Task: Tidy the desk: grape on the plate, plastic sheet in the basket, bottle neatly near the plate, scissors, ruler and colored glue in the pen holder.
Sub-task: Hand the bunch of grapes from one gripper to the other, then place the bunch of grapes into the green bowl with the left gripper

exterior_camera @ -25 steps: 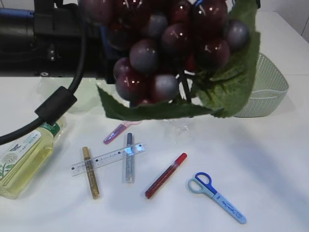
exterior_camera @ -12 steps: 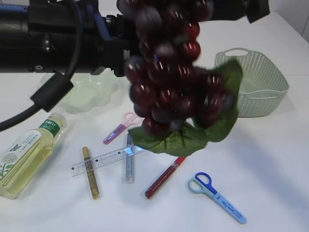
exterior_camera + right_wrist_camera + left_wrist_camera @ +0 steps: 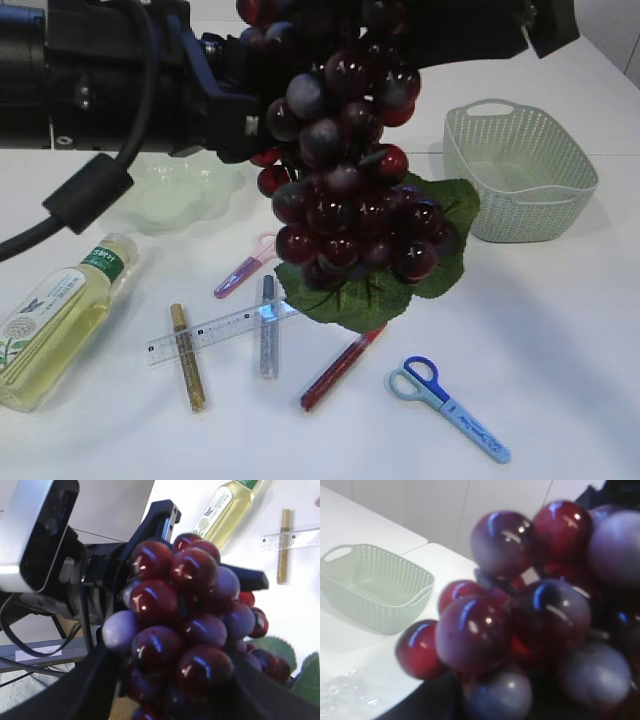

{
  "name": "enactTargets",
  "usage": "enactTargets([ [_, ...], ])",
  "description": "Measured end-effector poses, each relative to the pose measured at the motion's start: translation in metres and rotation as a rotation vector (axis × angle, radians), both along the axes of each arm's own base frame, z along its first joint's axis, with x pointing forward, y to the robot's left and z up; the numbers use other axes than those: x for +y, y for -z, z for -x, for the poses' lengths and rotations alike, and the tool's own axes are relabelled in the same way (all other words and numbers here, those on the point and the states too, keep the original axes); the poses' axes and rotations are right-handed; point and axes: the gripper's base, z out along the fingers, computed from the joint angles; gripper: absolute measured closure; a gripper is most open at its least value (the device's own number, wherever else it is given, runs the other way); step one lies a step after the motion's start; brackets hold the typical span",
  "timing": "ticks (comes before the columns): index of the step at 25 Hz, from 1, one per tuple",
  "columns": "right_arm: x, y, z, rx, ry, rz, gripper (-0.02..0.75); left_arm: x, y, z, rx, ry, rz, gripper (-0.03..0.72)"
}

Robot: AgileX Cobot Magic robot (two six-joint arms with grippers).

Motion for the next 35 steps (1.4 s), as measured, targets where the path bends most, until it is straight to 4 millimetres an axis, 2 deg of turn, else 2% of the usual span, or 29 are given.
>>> enactTargets([
  [7,-0.001,0.001,-0.001,-0.010,0.006,0.020,0.297,0.005,0.003,-0.007,0.003,-0.092,-0.036,0.539],
  [23,-0.013,0.013,-0.008,-0.094,0.043,0.207,0.297,0.021,0.006,-0.026,-0.012,-0.364,-0.100,0.539],
  [29,-0.017,0.017,-0.011,-0.125,0.057,0.277,0.297,0.046,0.008,-0.044,-0.023,-0.661,-0.158,0.540],
  [35,-0.020,0.018,-0.013,-0.140,0.064,0.308,0.297,0.088,0.009,-0.064,-0.010,-0.859,-0.174,0.540],
])
